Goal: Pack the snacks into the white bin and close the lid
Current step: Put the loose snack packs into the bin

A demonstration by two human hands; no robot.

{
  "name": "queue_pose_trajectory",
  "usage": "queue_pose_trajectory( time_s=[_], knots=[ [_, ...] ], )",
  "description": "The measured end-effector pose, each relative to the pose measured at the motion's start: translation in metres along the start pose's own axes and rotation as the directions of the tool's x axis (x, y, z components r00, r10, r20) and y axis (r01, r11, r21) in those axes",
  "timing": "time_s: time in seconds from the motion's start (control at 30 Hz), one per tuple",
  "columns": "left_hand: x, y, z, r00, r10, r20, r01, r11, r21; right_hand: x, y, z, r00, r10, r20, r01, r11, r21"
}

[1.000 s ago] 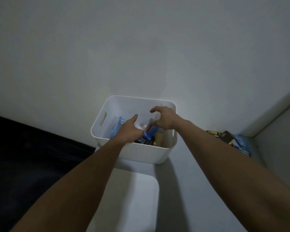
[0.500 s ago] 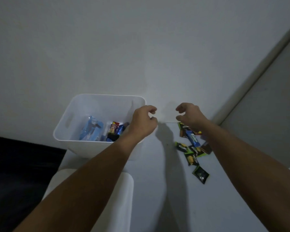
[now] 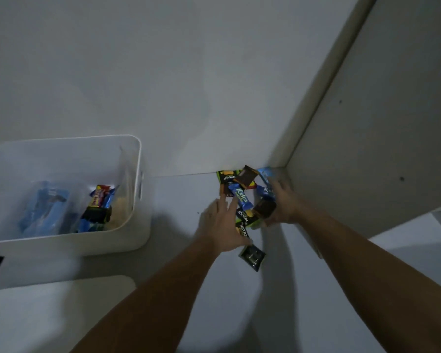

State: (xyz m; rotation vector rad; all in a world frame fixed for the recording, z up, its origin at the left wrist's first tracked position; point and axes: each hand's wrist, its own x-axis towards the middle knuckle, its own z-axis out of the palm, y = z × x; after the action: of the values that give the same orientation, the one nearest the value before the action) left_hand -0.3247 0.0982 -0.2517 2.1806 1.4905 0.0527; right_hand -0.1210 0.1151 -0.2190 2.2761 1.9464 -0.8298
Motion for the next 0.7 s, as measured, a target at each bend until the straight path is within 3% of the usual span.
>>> queue_pose_trajectory(
  time_s=[0.2, 0.4, 0.53, 0.7],
  knots=[
    [0.004, 0.019, 0.070, 0.998, -0.044, 0.048, 0.042, 0.998, 0.038, 0.031, 0.021, 0.023, 0.996, -0.040, 0.074, 0.039, 0.999, 0.010],
    [0.028, 0.004, 0.083, 0.986, -0.104, -0.134, 0.099, 0.994, -0.043, 0.071, 0.038, 0.035, 0.978, -0.207, 0.042, 0.203, 0.976, 0.080],
    [0.056, -0.016, 0.070, 0.968, -0.106, -0.227, 0.103, 0.994, -0.025, 0.095, 0.043, 0.043, 0.953, -0.302, -0.005, 0.301, 0.950, 0.082],
    [0.087, -0.040, 0.061, 0.945, -0.002, -0.327, 0.023, 0.998, 0.060, 0.114, 0.044, 0.056, 0.896, -0.398, -0.195, 0.386, 0.917, -0.101]
  ],
)
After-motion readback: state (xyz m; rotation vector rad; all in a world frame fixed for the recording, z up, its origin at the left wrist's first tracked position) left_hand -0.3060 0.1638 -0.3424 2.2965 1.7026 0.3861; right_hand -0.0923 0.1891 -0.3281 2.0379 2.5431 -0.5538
